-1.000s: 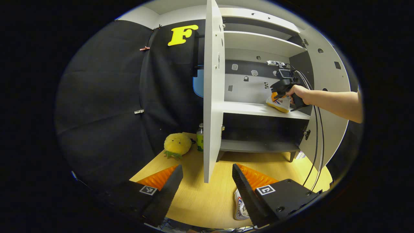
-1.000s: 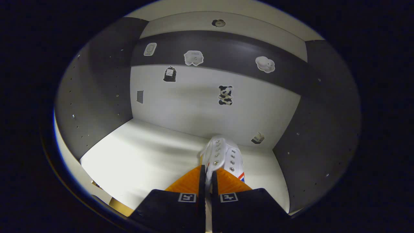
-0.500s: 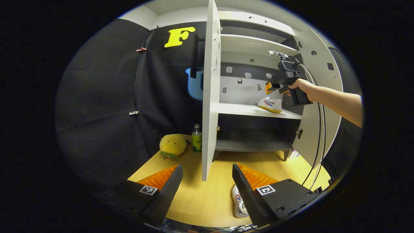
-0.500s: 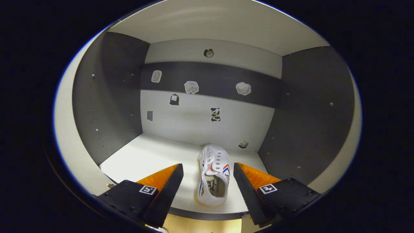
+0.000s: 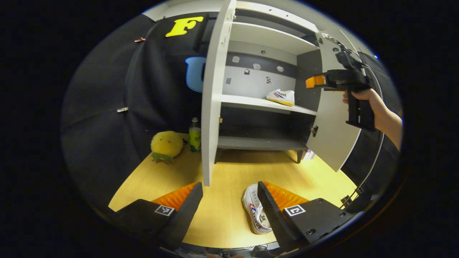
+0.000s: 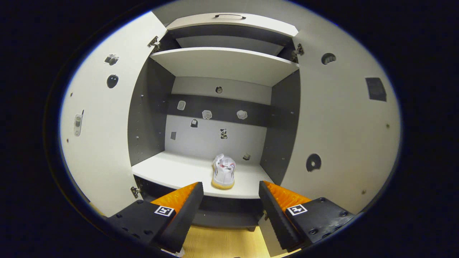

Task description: Grab one shoe with the right hand and put it into the shoe cabinet, grab the other shoe with the left hand and put it into the shoe cabinet; then close the right door with the right hand and the left door with the left hand.

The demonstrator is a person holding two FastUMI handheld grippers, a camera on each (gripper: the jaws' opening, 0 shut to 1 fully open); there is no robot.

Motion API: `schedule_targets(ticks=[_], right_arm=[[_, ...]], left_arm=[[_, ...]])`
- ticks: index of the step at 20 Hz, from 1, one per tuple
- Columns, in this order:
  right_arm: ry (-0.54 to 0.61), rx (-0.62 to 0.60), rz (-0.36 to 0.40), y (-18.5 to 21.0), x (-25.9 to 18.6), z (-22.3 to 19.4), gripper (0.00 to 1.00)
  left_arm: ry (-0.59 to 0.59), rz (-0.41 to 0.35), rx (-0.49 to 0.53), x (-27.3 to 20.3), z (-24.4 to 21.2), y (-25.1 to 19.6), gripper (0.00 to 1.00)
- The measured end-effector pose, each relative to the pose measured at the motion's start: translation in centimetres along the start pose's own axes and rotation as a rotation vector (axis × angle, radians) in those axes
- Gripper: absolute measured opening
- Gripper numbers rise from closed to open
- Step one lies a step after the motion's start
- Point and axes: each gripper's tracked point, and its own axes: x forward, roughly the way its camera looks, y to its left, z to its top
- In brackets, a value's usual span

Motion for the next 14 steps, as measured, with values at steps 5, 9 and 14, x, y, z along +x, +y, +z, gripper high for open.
schedule_targets(ticks=[5, 9, 14], right_arm=[[0.142, 0.05, 0.007, 0.2, -8.1, -9.1, 0.98], [0.301, 0.1, -0.054, -1.7, -13.9, -16.0, 0.98], [0.408, 0.13, -0.111, -3.5, -17.8, -19.8, 0.99]], left_arm=[[0.138, -0.121, -0.003, 3.6, -5.0, -2.4, 0.96], [0.269, -0.183, -0.026, 5.7, -9.9, -4.0, 0.96], [0.384, -0.212, 0.062, 8.9, -14.4, -5.1, 0.94]])
